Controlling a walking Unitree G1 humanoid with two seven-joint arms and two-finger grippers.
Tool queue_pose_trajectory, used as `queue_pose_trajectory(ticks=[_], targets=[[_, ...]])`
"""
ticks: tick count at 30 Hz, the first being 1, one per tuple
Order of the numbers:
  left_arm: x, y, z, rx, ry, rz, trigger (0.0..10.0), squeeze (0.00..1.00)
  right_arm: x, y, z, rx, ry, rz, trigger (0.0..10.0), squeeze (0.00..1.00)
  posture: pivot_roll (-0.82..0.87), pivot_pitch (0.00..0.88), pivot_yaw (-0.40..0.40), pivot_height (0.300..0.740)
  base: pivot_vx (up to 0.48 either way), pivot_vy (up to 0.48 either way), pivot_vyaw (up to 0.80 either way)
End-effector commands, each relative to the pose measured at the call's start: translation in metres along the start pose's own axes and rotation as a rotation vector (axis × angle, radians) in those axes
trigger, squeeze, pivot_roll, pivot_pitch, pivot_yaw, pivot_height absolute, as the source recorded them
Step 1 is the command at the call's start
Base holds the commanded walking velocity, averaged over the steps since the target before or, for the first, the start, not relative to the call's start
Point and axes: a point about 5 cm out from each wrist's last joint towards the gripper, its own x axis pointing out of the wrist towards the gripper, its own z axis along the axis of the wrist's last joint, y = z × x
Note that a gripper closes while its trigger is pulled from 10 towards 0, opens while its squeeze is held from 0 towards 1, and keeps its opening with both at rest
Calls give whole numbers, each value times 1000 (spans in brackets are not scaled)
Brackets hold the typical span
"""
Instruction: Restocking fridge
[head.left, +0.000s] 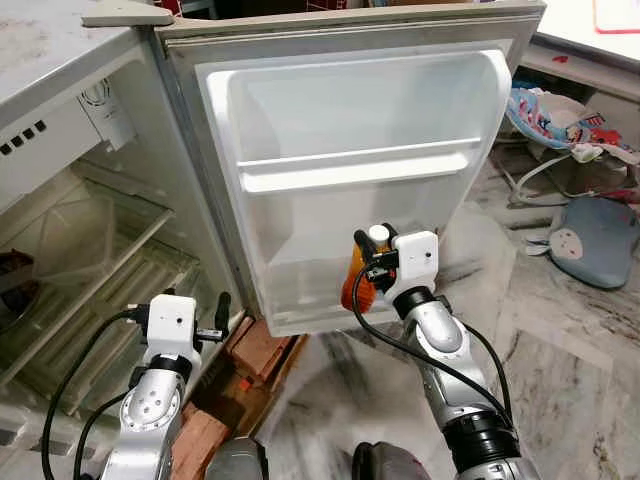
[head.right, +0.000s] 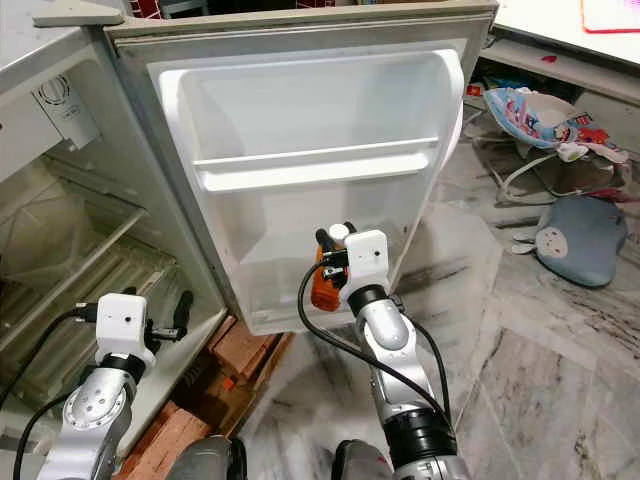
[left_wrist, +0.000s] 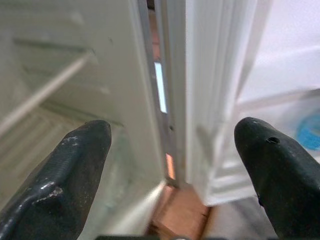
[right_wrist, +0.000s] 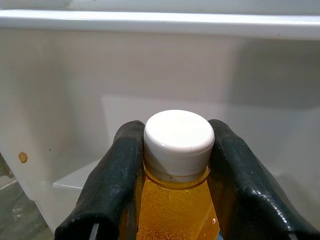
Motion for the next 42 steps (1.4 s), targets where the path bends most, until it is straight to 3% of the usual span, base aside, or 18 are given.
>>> queue_pose_trajectory(ticks=[1,14,31,42], targets=[[-2,2,0,-11,8,3,10000,0,0,-2,11,-5,-57,-4,10000,0,129,86,-1,740,0,0,0],[-2,-1,-1,5,13,-4,10000,0,1,0,10,-2,-52,6,10000,0,126,93,-5,681,0,0,0],[2,-1,1,14,26,2,10000,0,2,0,11,-5,-56,14,10000,0,122,90,-7,681,0,0,0],[7,1,3,40,18,23,10000,0,4,3,12,-1,-63,22,10000,0,128,83,-7,611,0,0,0]])
